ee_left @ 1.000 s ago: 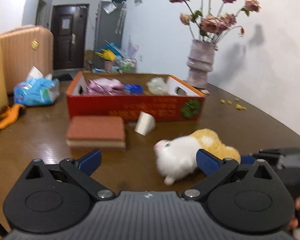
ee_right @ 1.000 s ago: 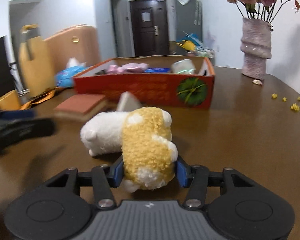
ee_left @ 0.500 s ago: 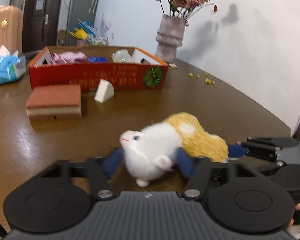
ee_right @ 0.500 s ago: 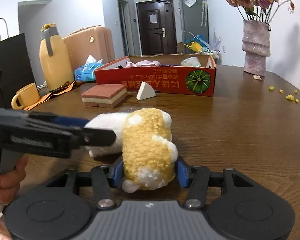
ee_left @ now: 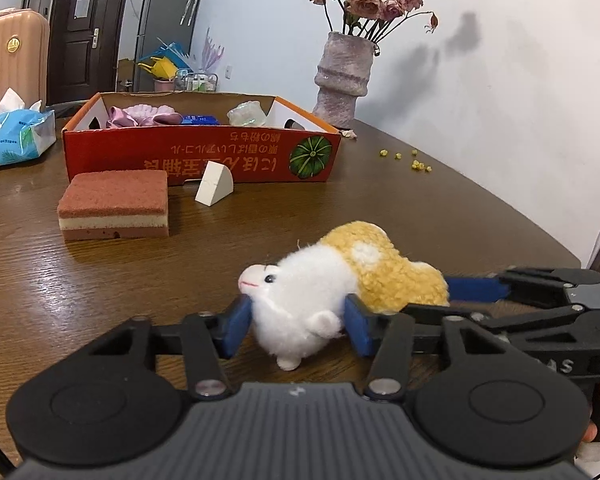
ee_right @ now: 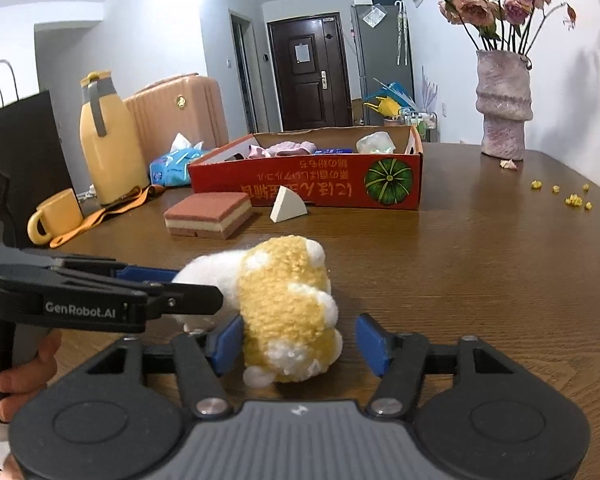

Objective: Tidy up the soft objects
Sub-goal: 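Carry the plush dog into the box and open both tools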

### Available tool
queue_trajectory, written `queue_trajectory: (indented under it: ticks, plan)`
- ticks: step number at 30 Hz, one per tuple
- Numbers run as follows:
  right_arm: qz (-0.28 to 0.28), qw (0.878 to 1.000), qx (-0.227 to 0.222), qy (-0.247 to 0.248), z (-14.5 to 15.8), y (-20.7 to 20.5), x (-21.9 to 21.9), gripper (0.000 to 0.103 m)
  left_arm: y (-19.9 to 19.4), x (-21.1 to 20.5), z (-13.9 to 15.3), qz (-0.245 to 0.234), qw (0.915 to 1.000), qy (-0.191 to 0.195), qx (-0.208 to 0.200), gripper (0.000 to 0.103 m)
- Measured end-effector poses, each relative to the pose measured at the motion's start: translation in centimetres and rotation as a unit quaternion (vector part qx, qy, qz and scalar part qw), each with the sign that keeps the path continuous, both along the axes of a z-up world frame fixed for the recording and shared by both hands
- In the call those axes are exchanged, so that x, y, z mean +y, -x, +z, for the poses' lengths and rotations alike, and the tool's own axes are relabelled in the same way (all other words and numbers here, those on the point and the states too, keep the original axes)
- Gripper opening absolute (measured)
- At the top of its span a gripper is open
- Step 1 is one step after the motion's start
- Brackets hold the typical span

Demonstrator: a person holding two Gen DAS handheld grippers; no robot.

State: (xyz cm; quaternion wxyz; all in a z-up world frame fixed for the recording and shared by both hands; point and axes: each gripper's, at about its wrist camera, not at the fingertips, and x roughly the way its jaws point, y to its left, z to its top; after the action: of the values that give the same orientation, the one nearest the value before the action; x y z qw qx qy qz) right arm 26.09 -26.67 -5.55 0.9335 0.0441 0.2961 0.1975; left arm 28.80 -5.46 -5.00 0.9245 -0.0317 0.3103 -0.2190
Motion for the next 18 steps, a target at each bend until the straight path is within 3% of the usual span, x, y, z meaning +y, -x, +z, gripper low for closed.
queue_trajectory:
  ticks: [5,10,12,14,18]
  plan:
    - [-0.005,1.000,-0.007,-0.012,0.6,-0.6,-0.1,0.041,-0.5,0.1,1.1,0.006,0.9998,0.009,-0.014,0.043]
    - [-0.006,0.998,-0.068,-0.009,4.8,-4.5,-0.5,0.041,-5.5,0.2,5.8,-0.006,0.9972,0.016,-0.073,0.043]
    - [-0.011,0.996,-0.091,0.002,6.7,-8.1,-0.4,0.041,-9.5,0.3,7.5,-0.009,0.9962,0.023,-0.084,0.043]
    - [-0.007,0.996,-0.091,0.014,7.9,-12.5,-0.2,0.041,-14.2,0.4,8.4,0.000,0.9972,0.030,-0.068,0.043]
    - [-0.004,0.999,-0.032,0.000,8.1,-23.2,0.1,0.040,-23.4,0.5,8.2,0.041,0.9985,0.030,-0.022,0.042]
